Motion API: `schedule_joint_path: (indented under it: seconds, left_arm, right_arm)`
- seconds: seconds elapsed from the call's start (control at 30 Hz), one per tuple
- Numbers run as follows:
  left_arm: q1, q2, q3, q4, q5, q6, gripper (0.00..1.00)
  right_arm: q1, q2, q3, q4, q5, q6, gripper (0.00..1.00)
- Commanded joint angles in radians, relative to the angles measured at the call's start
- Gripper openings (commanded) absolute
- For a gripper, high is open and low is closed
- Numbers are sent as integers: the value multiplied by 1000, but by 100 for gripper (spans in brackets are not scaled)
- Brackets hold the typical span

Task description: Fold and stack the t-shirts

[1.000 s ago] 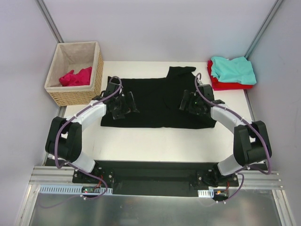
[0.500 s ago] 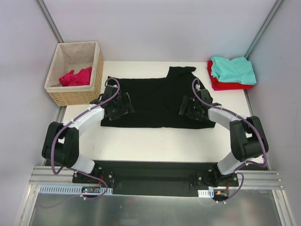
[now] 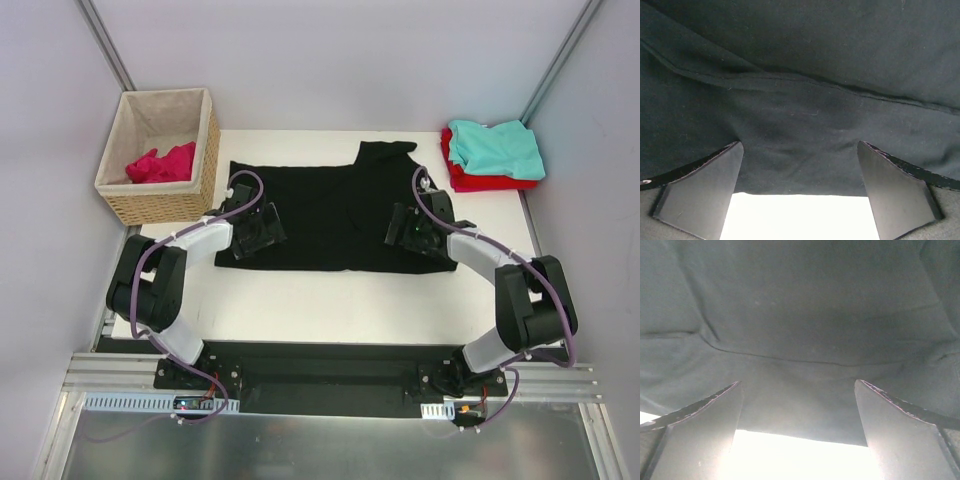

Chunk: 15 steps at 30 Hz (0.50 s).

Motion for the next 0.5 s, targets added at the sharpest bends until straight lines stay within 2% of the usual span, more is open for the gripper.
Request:
schedule_joint_path:
  seconds: [0.0, 0.3, 0.47]
  left_arm:
    - [2, 22, -31, 22, -53, -29, 99]
    - [2, -4, -117, 24, -31, -53, 99]
    - [2, -79, -203, 28, -27, -84, 99]
  right_arm:
    - [-5, 25, -22, 7, 11, 7, 96]
    - [4, 25, -134, 41, -21, 55, 96]
    - [27, -25, -205, 61, -27, 71, 96]
